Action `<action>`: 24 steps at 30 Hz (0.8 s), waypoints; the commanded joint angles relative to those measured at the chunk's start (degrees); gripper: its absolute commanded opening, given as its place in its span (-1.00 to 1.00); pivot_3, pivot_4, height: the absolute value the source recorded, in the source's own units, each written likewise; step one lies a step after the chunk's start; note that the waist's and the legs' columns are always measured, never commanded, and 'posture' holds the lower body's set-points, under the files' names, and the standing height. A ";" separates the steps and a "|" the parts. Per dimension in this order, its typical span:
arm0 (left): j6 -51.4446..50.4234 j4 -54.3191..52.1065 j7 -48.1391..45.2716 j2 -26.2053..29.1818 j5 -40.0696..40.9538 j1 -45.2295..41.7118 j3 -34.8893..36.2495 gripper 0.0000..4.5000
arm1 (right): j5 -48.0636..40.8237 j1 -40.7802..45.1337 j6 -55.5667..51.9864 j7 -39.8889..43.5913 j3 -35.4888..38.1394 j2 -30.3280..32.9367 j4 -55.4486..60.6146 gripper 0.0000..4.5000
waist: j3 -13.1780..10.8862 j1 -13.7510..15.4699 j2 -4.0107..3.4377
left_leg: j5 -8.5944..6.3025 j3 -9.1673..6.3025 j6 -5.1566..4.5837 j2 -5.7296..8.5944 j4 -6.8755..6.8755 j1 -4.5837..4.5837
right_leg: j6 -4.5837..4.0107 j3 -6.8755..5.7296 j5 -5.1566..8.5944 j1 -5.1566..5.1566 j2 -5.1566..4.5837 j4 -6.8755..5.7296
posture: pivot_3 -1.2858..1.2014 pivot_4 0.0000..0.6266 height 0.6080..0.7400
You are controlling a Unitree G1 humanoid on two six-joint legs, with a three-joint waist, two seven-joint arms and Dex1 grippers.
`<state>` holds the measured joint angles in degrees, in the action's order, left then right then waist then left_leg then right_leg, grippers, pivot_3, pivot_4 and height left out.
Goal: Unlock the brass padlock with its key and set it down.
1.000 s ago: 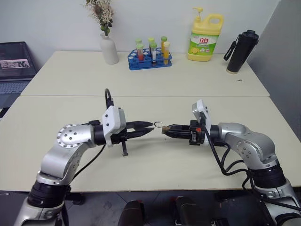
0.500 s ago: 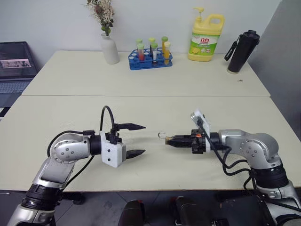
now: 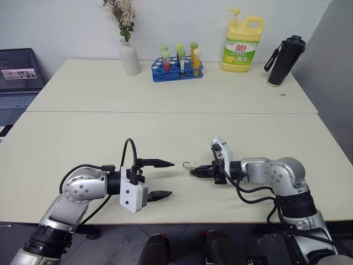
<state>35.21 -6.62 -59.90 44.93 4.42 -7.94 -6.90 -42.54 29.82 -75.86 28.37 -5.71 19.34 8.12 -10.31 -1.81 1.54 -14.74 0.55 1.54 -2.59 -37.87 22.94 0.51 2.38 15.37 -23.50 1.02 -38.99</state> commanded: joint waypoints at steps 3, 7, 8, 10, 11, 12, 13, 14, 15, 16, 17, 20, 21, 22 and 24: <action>-0.37 -1.46 1.67 0.00 0.75 0.21 0.35 0.84 | 1.63 0.35 0.40 0.28 0.70 1.35 0.06 -0.20 | 0.00 -0.02 0.00 | 0.00 0.00 0.00 0.00 0.01 0.00 | 0.00 -0.01 0.00 0.00 0.00 0.00 | 0.03 -0.52 1.00; -1.52 -2.07 2.40 0.22 1.09 1.11 0.91 0.84 | 1.92 0.03 0.11 0.63 2.50 3.30 0.61 0.51 | 0.00 -0.03 0.00 | 0.00 0.00 0.00 -0.01 0.02 -0.01 | 0.00 0.00 0.00 0.00 0.01 0.00 | 0.03 -0.52 1.00; -3.11 -2.63 2.86 0.16 1.89 1.58 1.34 0.84 | 1.99 -0.35 0.32 1.10 2.79 4.41 1.15 0.66 | 0.00 -0.01 0.00 | 0.00 -0.01 0.00 -0.01 0.02 -0.01 | 0.00 -0.01 0.00 0.00 0.01 0.00 | 0.03 -0.52 1.00; -5.07 -3.37 3.37 0.26 2.71 2.20 1.90 0.84 | 2.64 -1.16 1.94 2.42 2.32 6.78 2.42 0.99 | 0.00 0.14 0.00 | 0.00 -0.01 0.00 0.02 0.01 0.00 | 0.00 -0.01 0.00 0.01 -0.01 0.00 | 0.03 -0.52 1.00; -7.01 -3.95 3.54 0.46 3.48 2.70 2.36 0.84 | 4.60 -2.02 5.85 4.88 0.21 9.81 4.09 0.99 | 0.00 0.20 0.01 | 0.00 -0.01 0.00 0.03 0.00 0.00 | 0.00 -0.02 0.00 0.02 -0.02 0.00 | 0.03 -0.52 1.00; -8.28 -4.34 3.60 0.64 3.98 3.08 2.69 0.84 | 6.06 -2.66 8.80 6.65 -1.40 11.95 5.25 0.99 | 0.00 0.30 0.01 | 0.00 -0.02 0.00 0.05 -0.01 0.00 | 0.01 -0.03 0.00 0.02 -0.04 0.02 | 0.03 -0.52 1.00; -12.95 -5.47 4.26 1.26 4.36 4.07 3.45 0.84 | 7.83 -3.97 13.90 10.05 -2.47 15.03 7.08 0.99 | 0.00 0.35 0.01 | 0.00 -0.03 0.00 0.08 -0.01 0.02 | 0.02 -0.04 0.01 0.02 -0.07 0.03 | 0.03 -0.52 1.00; -16.43 -6.38 4.77 1.69 4.57 4.79 3.99 0.84 | 8.94 -4.90 17.50 12.41 -3.06 17.00 8.11 0.99 | 0.00 0.26 0.01 | 0.00 -0.01 -0.01 0.09 -0.01 0.02 | 0.02 -0.03 0.01 0.02 -0.08 0.05 | 0.03 -0.52 1.00; -21.93 -7.51 5.71 2.01 5.03 5.74 4.65 0.84 | 10.50 -5.91 22.19 15.05 -3.52 18.94 8.98 0.99 | 0.00 0.12 0.01 | -0.01 -0.01 -0.01 0.08 0.01 0.01 | 0.03 -0.02 0.02 0.02 -0.07 0.06 | 0.03 -0.52 1.00; -25.98 -8.50 6.37 2.20 5.37 6.39 5.11 0.84 | 11.72 -6.64 25.70 16.97 -3.90 20.23 9.37 0.99 | 0.00 0.02 0.00 | -0.01 -0.01 -0.01 0.06 0.02 0.02 | 0.03 -0.02 0.02 0.01 -0.07 0.06 | 0.03 -0.52 1.00; -28.45 -9.27 6.75 2.26 5.60 6.74 5.37 0.84 | 12.56 -7.07 27.87 18.10 -4.15 20.82 9.35 0.99 | -0.02 -0.19 -0.01 | -0.01 -0.01 -0.02 0.04 0.03 -0.01 | 0.03 -0.03 0.02 0.01 -0.05 0.05 | 0.03 -0.52 1.00; -32.34 -11.83 7.32 3.15 4.61 8.30 6.33 0.84 | 14.56 -9.31 36.79 24.72 -3.49 24.30 10.78 0.99 | -0.02 -0.51 -0.02 | -0.01 -0.04 -0.01 -0.10 0.03 -0.05 | 0.03 -0.02 0.02 -0.01 0.14 0.01 | 0.03 -0.52 1.00; -33.51 -12.88 6.98 3.46 5.48 8.79 6.86 0.84 | 15.09 -10.15 39.42 26.95 -3.00 25.82 11.64 0.99 | -0.02 -0.50 -0.02 | -0.01 -0.07 -0.01 -0.11 0.04 -0.04 | 0.02 -0.04 0.03 -0.01 0.15 0.01 | 0.03 -0.52 1.00; -34.23 -13.33 6.90 3.61 5.93 8.88 7.36 0.84 | 16.11 -10.59 41.63 27.94 -2.70 26.76 11.72 0.99 | -0.04 -0.41 -0.04 | -0.01 -0.07 -0.01 -0.11 0.05 -0.04 | 0.00 -0.04 0.04 -0.01 0.15 0.01 | 0.03 -0.52 1.00; -34.74 -13.21 6.21 3.92 6.34 8.62 7.88 0.84 | 17.62 -10.79 44.77 29.04 -2.74 27.62 10.97 0.99 | -0.04 -0.36 -0.03 | -0.01 -0.07 -0.01 -0.10 0.04 -0.05 | -0.01 -0.04 0.04 0.00 0.14 0.01 | 0.03 -0.52 1.00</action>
<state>0.85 -17.81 -53.34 47.95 9.22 1.21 -1.01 -25.93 18.94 -34.68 55.62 -10.07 46.45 17.76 -10.35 -2.17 1.51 -14.75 0.50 1.54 -2.68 -37.85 22.90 0.50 2.35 15.40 -23.50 1.15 -38.97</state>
